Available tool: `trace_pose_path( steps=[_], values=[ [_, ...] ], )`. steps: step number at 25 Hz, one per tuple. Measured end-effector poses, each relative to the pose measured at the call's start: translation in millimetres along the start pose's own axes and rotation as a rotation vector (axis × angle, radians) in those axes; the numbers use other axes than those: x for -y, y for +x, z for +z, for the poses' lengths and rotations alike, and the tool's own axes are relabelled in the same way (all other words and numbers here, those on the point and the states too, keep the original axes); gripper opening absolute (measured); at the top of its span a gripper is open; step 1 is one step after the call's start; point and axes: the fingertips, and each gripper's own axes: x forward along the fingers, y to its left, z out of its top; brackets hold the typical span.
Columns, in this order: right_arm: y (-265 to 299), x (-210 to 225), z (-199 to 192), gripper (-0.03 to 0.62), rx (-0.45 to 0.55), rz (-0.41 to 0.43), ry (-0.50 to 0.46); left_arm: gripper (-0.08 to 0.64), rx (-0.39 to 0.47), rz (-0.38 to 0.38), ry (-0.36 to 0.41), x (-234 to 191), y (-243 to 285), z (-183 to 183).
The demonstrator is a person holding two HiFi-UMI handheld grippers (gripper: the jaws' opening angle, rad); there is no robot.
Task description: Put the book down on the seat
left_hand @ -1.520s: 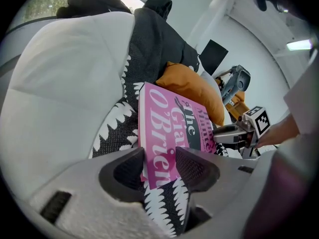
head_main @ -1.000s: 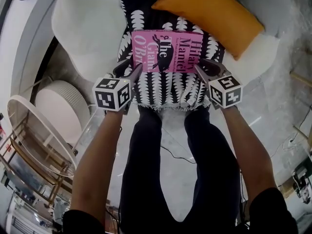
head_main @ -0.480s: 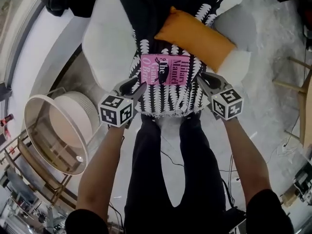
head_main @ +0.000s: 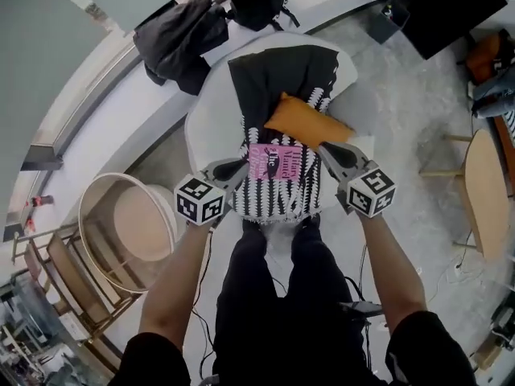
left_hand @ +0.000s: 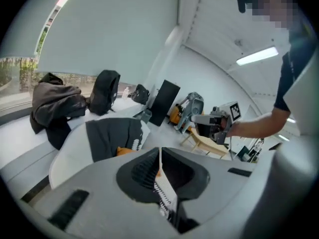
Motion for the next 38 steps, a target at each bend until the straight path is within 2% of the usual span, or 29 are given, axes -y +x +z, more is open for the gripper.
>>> trace_pose_path(
  steps=[2,4,9,12,16,19,22,24,27,31,35,38],
  values=[
    [-21.3,-25.2,54.9,0.035,0.064,0.029,-0.042,0.032,0.06,-0.083,0.017,31.1,-24.3,40.5],
    [-39.6,-49.9,109.0,0.035,0.132,0.062,-0.103,0.03,0.11,-0.136,0.071,55.1,-50.2,81.6],
    [-89.5,-92.7,214.9,0.032,0.29,0.094,-0.211,0.028,0.226,-0.176,0.203,98.6,-108.7,174.4],
    [-120.2,-112.0,259.5,0.031,0.376,0.1,-0.263,0.024,0.33,-0.207,0.234,118.7,-143.9,222.8],
    [-167.0,-138.8,291.2,0.029,0.442,0.106,-0.309,0.023,0.438,-0.29,0.245,156.1,-184.8,261.1],
    [-189.1,-162.7,316.6,0.029,0.489,0.113,-0.354,0.023,0.471,-0.342,0.335,178.8,-216.7,282.4],
    [-210.6,-192.2,327.6,0.029,0.533,0.128,-0.388,0.023,0.5,-0.395,0.411,201.7,-249.8,288.0],
    [-224.2,-211.9,322.8,0.029,0.549,0.141,-0.405,0.023,0.526,-0.438,0.417,215.9,-273.4,281.1],
    [-232.9,-221.3,310.7,0.029,0.568,0.167,-0.36,0.023,0.531,-0.479,0.408,226.5,-297.6,270.6],
    [-236.3,-219.3,291.6,0.029,0.556,0.16,-0.311,0.023,0.514,-0.47,0.408,225.4,-304.3,263.9],
    [-248.4,-232.0,264.7,0.029,0.545,0.151,-0.286,0.023,0.558,-0.442,0.371,227.6,-323.0,247.6],
    [-257.9,-235.3,253.0,0.029,0.528,0.174,-0.292,0.023,0.576,-0.419,0.369,245.1,-327.8,234.8]
  ],
)
